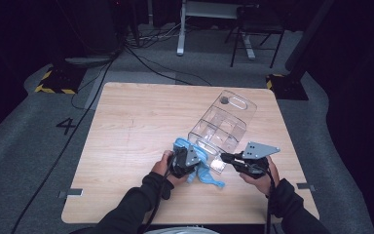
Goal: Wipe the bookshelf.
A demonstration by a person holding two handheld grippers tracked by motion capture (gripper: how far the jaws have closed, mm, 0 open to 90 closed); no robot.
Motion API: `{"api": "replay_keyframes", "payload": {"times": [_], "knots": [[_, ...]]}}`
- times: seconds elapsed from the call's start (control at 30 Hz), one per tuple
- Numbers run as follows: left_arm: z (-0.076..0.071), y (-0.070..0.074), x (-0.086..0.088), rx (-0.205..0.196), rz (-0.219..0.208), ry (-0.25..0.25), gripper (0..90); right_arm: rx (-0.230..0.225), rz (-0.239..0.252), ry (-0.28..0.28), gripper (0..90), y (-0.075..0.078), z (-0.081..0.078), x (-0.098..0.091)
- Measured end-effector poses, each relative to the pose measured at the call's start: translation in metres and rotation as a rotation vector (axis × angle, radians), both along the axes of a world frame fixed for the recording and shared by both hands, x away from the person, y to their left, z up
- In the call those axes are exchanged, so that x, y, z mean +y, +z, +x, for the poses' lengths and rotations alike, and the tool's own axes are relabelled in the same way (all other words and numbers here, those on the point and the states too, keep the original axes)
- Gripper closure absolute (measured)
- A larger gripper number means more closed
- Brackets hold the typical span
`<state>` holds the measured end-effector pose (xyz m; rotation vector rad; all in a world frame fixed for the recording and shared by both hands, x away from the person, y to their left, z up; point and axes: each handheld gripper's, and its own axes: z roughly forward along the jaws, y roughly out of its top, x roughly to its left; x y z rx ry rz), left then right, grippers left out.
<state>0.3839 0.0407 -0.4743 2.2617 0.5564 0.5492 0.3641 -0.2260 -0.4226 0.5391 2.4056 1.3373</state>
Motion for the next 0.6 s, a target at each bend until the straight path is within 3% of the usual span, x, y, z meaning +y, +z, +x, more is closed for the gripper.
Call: {"api": "replay_keyframes", "payload": {"times": [0.23,0.37,0.47,0.53,0.6], "knots": [[0.015,0.015,0.026,-0.046,-0.032,0.086,74.3,0.005,0.004,-0.001,85.4,-0.001,0.001,0.001],[0.018,0.024,0.036,-0.061,-0.099,0.114,74.7,0.007,0.004,-0.002,85.4,-0.001,0.001,0.001],[0.014,0.035,0.038,-0.073,-0.163,0.108,74.8,0.009,0.004,-0.002,85.4,-0.001,0.001,0.001],[0.01,0.042,0.035,-0.096,-0.187,0.086,74.9,0.011,0.003,-0.003,85.4,-0.001,0.002,0.001],[0.006,0.045,0.029,-0.091,-0.214,0.069,75.0,0.013,0.003,-0.003,85.4,-0.001,0.002,0.001]]}}
